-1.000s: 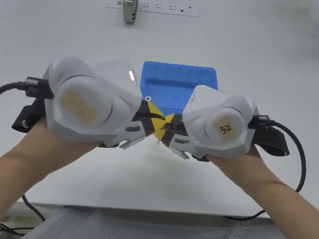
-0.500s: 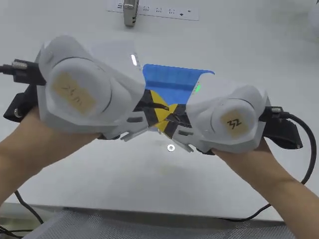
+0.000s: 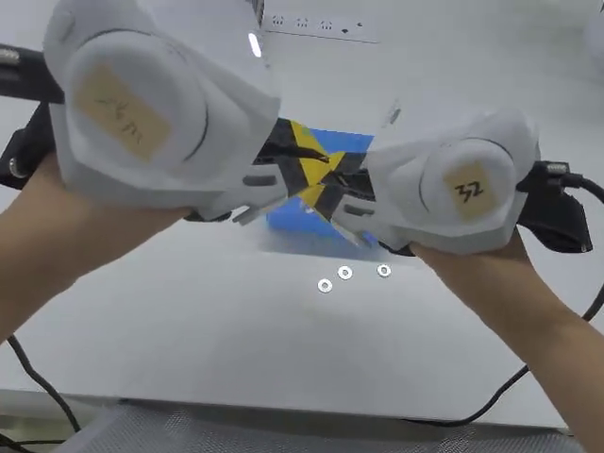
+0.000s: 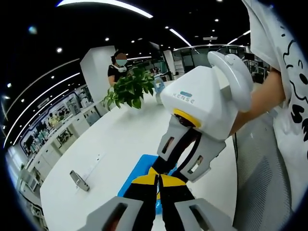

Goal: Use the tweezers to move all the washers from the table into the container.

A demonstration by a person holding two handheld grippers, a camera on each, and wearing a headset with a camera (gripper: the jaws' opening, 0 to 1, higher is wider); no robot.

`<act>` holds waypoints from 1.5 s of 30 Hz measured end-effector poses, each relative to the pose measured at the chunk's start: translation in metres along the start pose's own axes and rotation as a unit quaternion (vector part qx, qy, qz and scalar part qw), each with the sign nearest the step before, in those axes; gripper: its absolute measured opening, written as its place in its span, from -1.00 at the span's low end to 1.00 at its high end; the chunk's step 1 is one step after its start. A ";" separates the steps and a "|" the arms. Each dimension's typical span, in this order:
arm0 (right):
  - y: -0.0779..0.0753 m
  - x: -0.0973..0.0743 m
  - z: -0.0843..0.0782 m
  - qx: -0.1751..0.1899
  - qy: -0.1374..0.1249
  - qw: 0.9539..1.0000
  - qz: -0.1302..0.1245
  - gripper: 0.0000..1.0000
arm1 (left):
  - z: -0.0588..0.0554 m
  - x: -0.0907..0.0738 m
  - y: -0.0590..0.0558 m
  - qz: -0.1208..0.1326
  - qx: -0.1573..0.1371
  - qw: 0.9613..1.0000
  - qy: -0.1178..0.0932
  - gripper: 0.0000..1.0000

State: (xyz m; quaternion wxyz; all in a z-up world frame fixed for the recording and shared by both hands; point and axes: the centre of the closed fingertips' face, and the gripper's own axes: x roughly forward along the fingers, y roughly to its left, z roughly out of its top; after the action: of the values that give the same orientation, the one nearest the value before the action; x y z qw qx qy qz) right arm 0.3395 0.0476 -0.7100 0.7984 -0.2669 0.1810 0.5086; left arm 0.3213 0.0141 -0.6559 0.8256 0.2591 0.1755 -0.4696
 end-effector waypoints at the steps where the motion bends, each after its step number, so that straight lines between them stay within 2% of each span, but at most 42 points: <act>1: -0.003 0.001 0.000 0.001 -0.001 1.000 -0.003 -0.93 | 0.000 0.001 0.002 0.001 0.001 1.000 -0.001 -1.00; 6: -0.014 0.007 -0.001 0.001 -0.001 1.000 -0.015 -0.93 | -0.002 0.011 0.014 0.006 -0.004 1.000 -0.005 -1.00; 12: -0.021 0.020 -0.008 0.018 -0.005 1.000 -0.019 -0.93 | -0.011 0.020 0.019 0.016 -0.005 1.000 0.003 -1.00; 16: -0.023 0.030 -0.015 0.027 -0.005 0.999 -0.019 -0.93 | -0.021 0.027 0.022 0.020 -0.010 1.000 0.011 -1.00; 21: -0.022 0.044 -0.026 0.036 -0.003 0.999 -0.015 -0.93 | -0.034 0.036 0.023 0.023 -0.014 0.999 0.030 -1.00; 27: -0.019 0.055 -0.038 0.040 0.012 0.999 -0.006 -0.93 | -0.050 0.048 0.025 0.019 -0.022 0.999 0.043 -1.00; 33: -0.019 0.062 -0.044 0.044 0.021 0.999 0.001 -0.92 | -0.056 0.051 0.025 0.019 -0.020 0.998 0.054 -1.00; 42: -0.020 0.062 -0.043 0.067 0.018 0.998 0.000 -0.91 | -0.054 0.050 0.027 0.022 -0.030 0.998 0.049 -1.00; 45: -0.020 0.058 -0.039 0.057 0.016 0.998 -0.011 -0.89 | -0.051 0.046 0.026 0.022 -0.031 0.998 0.047 -1.00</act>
State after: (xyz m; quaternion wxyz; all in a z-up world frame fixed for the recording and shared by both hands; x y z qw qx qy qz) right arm 0.3810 0.0588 -0.7692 0.8150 -0.2307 0.2196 0.4841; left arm 0.3647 0.0242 -0.7146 0.8344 0.2589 0.2224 -0.4328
